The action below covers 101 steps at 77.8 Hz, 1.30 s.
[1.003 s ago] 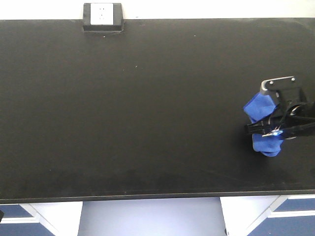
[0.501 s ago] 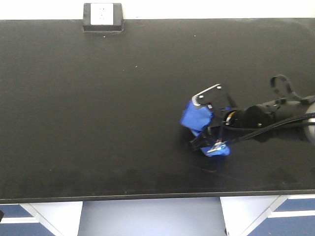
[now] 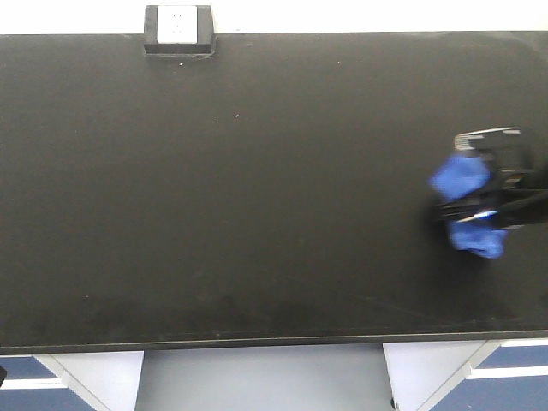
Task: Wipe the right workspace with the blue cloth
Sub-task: 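Drag the cloth across the bench surface with the right gripper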
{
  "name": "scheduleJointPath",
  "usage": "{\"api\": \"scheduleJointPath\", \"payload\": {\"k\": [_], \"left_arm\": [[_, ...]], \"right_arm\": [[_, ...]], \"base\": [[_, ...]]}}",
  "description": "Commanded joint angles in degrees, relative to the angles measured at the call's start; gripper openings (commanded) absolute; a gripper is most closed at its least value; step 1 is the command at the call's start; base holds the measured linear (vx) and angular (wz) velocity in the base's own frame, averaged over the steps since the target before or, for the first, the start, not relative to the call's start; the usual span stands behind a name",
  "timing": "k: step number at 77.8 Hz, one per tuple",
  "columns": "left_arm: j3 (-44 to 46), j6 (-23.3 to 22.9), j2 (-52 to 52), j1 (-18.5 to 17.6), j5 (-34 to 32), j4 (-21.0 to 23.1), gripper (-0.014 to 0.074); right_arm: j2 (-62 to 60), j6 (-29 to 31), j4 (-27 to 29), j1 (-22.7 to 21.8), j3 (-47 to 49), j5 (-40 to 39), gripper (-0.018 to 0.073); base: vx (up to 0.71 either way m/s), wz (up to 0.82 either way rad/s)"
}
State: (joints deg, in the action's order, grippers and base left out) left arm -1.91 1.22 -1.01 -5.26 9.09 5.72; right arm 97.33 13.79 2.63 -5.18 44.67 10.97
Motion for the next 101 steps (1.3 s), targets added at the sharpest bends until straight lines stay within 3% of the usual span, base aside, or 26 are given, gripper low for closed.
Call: {"api": "scheduleJointPath", "payload": {"k": [1,12,22,28,38,44,50,70,77,88,101], "left_arm": [[1.42,0.03,-0.53,0.03,-4.8,0.23,-0.0006],[1.42,0.03,-0.53,0.03,-4.8,0.23,-0.0006],[1.42,0.03,-0.53,0.03,-4.8,0.23,-0.0006],[1.42,0.03,-0.53,0.03,-4.8,0.23,-0.0006],[1.42,0.03,-0.53,0.03,-4.8,0.23,-0.0006],[1.42,0.03,-0.53,0.03,-4.8,0.23,-0.0006],[1.42,0.03,-0.53,0.03,-4.8,0.23,-0.0006],[1.42,0.03,-0.53,0.03,-4.8,0.23,-0.0006],[1.42,0.03,-0.53,0.03,-4.8,0.23,-0.0006],[1.42,0.03,-0.53,0.03,-4.8,0.23,-0.0006],[1.42,0.03,-0.53,0.03,-4.8,0.23,-0.0006]], "right_arm": [[-1.78,0.38,0.82,-1.53,1.62,-2.8,0.0],[-1.78,0.44,4.39,4.21,1.62,-2.17,0.0],[-1.78,0.5,5.66,15.8,1.62,-2.6,0.0],[-1.78,0.5,5.66,25.26,1.62,-4.67,0.0],[-1.78,-0.25,5.71,31.81,1.62,-8.6,0.0],[-1.34,-0.38,5.71,31.53,1.62,-8.88,0.0],[-0.22,-0.26,5.52,28.5,1.62,-7.56,0.0],[4.23,0.42,5.48,8.76,1.62,-4.07,0.0001],[4.05,0.37,5.57,4.81,1.62,-3.94,0.0007],[3.23,1.43,5.52,4.09,1.62,-4.49,0.0041],[3.06,4.24,5.53,7.31,1.83,-5.91,0.0132]], "base": [[0.0,0.0],[0.0,0.0],[0.0,0.0],[0.0,0.0],[0.0,0.0],[0.0,0.0],[0.0,0.0],[0.0,0.0],[0.0,0.0],[0.0,0.0],[0.0,0.0]]}}
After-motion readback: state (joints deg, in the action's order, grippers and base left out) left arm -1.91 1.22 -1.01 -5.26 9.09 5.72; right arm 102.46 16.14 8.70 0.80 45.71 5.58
